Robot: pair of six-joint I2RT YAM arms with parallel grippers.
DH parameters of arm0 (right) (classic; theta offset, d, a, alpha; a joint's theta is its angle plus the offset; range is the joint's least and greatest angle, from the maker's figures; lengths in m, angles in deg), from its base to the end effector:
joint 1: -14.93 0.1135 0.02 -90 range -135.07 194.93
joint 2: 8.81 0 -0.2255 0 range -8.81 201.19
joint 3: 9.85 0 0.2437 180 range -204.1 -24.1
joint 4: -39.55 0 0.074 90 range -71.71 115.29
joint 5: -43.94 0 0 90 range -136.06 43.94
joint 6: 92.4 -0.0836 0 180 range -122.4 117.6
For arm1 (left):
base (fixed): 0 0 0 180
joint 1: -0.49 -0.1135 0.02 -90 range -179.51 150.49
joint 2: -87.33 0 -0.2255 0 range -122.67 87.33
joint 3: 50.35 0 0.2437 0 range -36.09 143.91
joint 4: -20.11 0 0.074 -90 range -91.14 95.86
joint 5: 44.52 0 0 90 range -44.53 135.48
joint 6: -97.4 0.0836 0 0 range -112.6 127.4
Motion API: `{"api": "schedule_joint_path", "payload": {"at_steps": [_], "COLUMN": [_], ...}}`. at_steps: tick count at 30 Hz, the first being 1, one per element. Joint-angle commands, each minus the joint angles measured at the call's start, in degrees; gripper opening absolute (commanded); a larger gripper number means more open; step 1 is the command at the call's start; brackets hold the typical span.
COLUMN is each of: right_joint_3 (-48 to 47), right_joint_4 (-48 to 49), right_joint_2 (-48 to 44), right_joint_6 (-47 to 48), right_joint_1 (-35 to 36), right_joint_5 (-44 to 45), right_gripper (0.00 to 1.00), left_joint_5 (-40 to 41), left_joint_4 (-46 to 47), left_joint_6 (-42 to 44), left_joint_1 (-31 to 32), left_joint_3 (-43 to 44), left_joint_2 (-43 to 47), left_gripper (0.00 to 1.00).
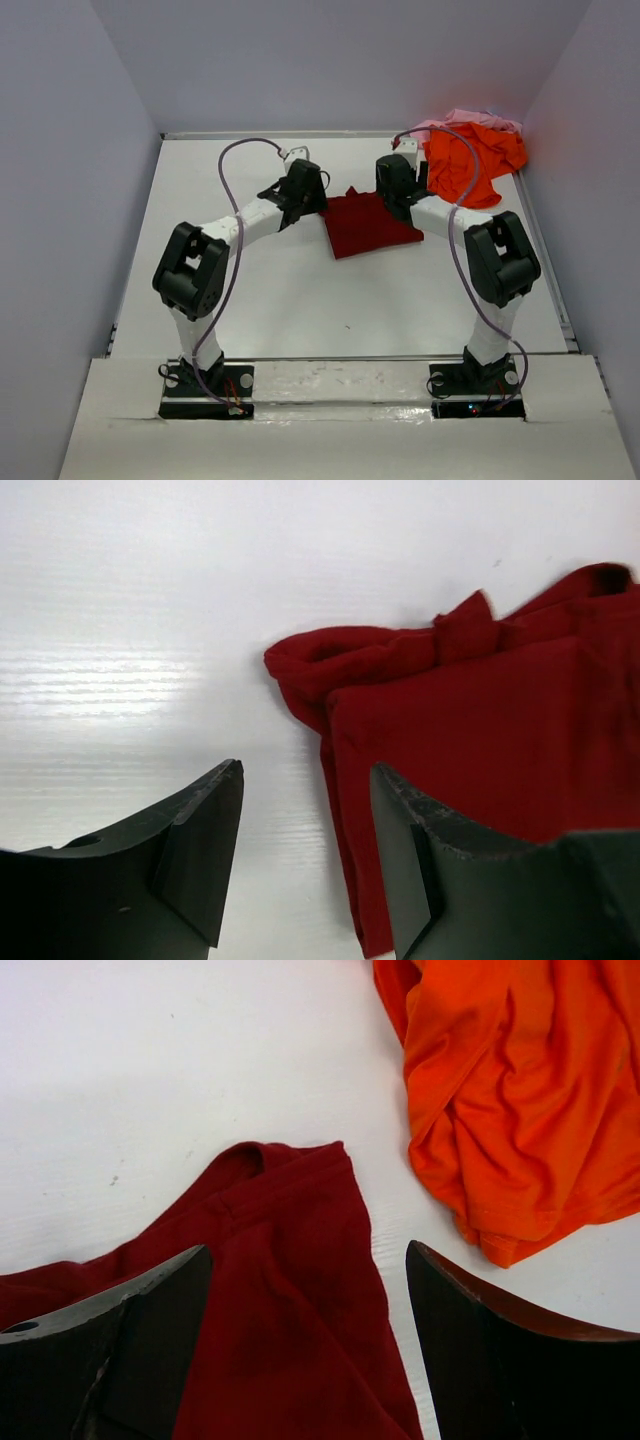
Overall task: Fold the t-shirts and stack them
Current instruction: Fold the tshirt
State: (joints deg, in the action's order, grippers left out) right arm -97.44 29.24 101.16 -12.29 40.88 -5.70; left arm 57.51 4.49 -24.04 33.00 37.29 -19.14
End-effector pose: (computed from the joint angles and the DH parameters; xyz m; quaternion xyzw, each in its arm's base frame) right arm 0.4178 0.1431 0.1583 0.0487 0.8387 -0.1495 0.5214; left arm 0.3830 -0.2234 0.1630 -0.0406 0.8803 -0.1668 0.4422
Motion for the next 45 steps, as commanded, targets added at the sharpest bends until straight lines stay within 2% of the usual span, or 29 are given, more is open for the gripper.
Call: {"api": "schedule_joint_path", "payload": {"at_steps": [1,5,7,10,16,23,27,33,38,45], "right_joint_3": [2.14,3.73,4.26,5.84,5.14,2.95,-0.56,-1.98,-8.12,-12.08], "right_joint_4": [3.53,0.21,-1.48,-3.15,-3.68,-3.68,-10.25,-11.23,-15.01,-15.72], "right_joint_2": [-7.30,-10.39,-11.36,-11.01,-6.27,1.63,6.03,1.39,-3.09,-2.49], "right_joint_6": [-0.22,-0.82,-1.97,-4.17,-6.45,-7.16,-8.39,-6.55,-4.35,-4.52], "right_joint_1": [0.06,0.68,1.20,2.34,2.87,2.87,2.87,2.87,2.87,5.24], "right_joint_5": [-1.06,-4.93,-9.66,-17.91,-26.28,-26.30,-25.86,-25.94,-27.87,-31.57], "right_gripper": [0.82,0.82,0.81,0.77,0.77,0.77,0.77,0.77,0.78,0.78], "left_joint_5": [0.45,-2.44,-5.08,-6.23,-8.43,-9.13,-8.25,-9.83,-11.15,-11.59], "left_joint_4": [-3.02,-6.98,-7.25,-5.85,0.65,0.93,2.51,2.33,3.04,3.21], "left_joint_6": [3.13,7.00,8.49,10.96,10.53,11.05,11.49,10.97,10.35,10.35], "left_joint_1": [0.10,-0.61,-2.18,-4.38,-5.09,-5.09,-5.27,-6.05,-6.94,-7.20], "left_joint_3": [5.78,9.93,11.43,9.68,1.68,0.36,-0.52,-0.17,-0.61,-0.87], "left_joint_2": [10.22,14.09,15.42,18.05,22.88,27.11,28.60,27.99,28.25,28.17], "left_gripper": [0.63,0.64,0.64,0.64,0.64,0.64,0.64,0.64,0.64,0.64]}}
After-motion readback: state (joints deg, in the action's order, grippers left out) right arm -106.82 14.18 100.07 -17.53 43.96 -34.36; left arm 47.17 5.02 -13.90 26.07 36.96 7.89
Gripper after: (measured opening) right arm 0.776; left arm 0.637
